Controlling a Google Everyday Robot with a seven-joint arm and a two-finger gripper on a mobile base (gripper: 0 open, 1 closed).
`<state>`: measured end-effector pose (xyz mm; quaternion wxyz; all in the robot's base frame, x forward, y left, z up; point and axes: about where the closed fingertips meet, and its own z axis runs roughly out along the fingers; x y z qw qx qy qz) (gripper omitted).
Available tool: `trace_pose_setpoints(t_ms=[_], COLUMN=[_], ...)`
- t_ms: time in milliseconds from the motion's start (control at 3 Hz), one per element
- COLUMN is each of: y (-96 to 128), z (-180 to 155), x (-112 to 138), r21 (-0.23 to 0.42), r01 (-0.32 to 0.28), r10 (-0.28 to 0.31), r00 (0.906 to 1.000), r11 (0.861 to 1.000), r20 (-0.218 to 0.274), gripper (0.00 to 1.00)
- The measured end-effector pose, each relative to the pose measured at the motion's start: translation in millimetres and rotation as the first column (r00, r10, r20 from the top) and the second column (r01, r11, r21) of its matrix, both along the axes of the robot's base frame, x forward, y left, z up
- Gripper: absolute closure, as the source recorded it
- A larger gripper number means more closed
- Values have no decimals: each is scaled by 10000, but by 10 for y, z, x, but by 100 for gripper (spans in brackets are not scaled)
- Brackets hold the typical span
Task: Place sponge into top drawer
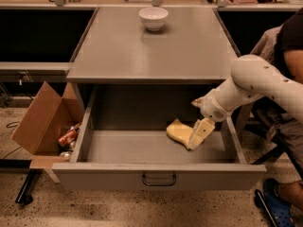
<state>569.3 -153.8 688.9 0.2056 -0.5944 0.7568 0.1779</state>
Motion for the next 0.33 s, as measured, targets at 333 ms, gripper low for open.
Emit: trace_pose_setpoints(t_ms=[333], y=[-108], z=[213], x=[-99], r21=[412], r01=[-48], r10=[43], r00=[9999], r11=[9991], r20=[119], gripper=[0])
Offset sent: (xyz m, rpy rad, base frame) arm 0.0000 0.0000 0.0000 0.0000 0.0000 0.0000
